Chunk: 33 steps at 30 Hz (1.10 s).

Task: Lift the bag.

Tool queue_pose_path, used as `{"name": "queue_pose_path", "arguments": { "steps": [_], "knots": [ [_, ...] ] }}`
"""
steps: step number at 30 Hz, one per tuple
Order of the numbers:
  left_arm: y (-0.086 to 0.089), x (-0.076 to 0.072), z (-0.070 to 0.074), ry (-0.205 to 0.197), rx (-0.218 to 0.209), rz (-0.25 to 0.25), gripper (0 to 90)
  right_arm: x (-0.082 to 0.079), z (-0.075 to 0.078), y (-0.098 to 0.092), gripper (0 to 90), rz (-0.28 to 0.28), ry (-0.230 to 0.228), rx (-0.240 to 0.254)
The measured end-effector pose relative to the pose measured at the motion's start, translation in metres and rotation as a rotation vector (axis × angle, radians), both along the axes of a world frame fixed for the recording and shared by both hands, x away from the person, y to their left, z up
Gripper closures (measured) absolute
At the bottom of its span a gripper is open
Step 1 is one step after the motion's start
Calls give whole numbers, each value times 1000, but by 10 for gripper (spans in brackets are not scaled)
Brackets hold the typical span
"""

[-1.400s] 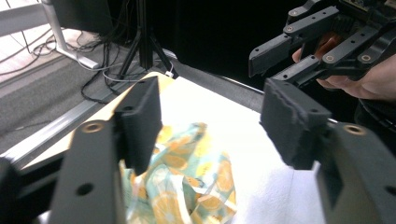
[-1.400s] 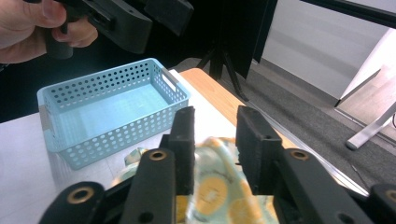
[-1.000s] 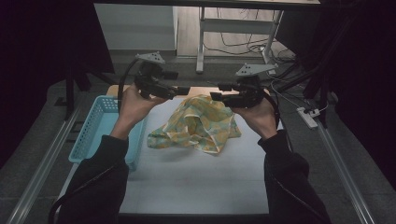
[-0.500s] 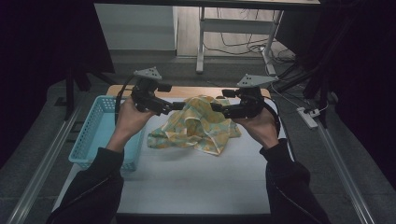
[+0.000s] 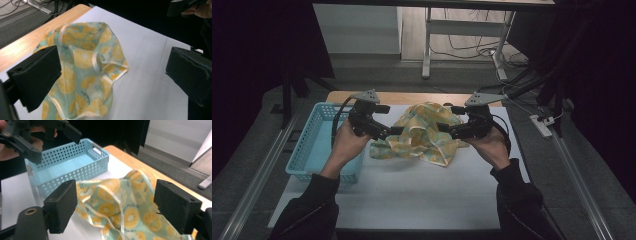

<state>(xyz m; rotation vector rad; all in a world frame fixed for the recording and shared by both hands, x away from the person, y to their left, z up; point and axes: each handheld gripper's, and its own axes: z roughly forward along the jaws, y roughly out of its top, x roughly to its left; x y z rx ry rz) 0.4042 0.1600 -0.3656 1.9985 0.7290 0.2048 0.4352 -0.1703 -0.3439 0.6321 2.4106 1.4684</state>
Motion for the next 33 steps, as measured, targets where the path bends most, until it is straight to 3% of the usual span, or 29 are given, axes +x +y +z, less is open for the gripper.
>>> {"name": "queue_pose_path", "arguments": {
  "steps": [12,17,24,31,33],
  "knots": [
    [6,-19,-26,-4,14,11,0,-12,-24,0,129,-5,19,-1],
    [8,-25,-36,0,29,36,0,-14,-37,-1,97,-18,34,-13],
    [11,-32,-54,14,11,97,0,-19,-51,-6,81,-23,42,8],
    [15,-40,-71,36,-20,96,0,-23,-60,-10,71,-26,41,-25],
    [16,-42,-74,33,-11,94,0,-24,-62,-11,71,-23,40,-47]
  ]
}}
